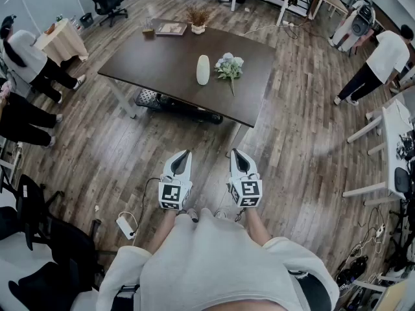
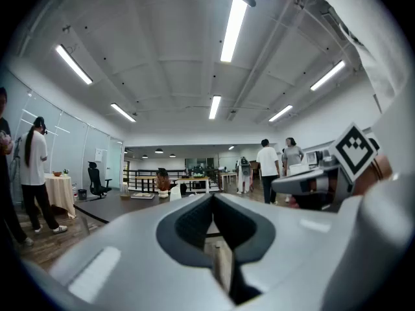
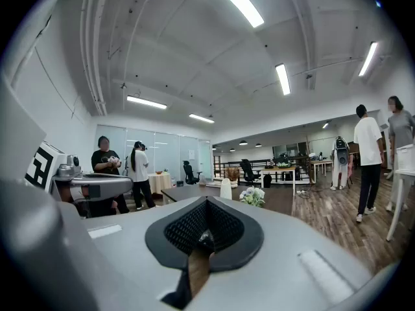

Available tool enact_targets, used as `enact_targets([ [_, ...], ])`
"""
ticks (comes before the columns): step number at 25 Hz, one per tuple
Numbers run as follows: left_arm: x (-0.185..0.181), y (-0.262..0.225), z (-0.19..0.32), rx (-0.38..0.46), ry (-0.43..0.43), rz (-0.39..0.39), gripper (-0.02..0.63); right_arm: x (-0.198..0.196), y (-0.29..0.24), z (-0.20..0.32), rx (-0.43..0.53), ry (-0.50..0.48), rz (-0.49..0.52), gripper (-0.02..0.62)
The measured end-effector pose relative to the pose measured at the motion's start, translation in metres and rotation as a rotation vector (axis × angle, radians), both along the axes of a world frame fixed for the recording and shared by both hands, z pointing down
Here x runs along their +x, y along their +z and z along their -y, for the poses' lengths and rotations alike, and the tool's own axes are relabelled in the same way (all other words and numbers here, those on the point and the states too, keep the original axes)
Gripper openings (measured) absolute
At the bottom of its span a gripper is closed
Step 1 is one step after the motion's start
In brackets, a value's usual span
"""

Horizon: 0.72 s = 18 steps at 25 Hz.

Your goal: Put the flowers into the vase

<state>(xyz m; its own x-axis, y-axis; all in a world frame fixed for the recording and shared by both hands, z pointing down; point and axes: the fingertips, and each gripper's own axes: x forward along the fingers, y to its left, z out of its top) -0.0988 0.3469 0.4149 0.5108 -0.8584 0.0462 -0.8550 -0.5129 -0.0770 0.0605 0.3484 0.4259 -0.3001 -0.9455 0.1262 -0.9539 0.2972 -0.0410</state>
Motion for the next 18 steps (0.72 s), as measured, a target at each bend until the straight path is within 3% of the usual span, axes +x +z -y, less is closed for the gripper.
enact_targets([
  [11,0.017,-0.003,0.001,0.002,0.013,0.000,0.011,0.011,0.001,0.004,-0.001,-0.012,-0.006,-0.005],
  [18,0.021,-0.004,0.007,0.009,-0.012,0.004,0.011,0.017,-0.004,0.008,0.016,-0.054,0.048,-0.003],
])
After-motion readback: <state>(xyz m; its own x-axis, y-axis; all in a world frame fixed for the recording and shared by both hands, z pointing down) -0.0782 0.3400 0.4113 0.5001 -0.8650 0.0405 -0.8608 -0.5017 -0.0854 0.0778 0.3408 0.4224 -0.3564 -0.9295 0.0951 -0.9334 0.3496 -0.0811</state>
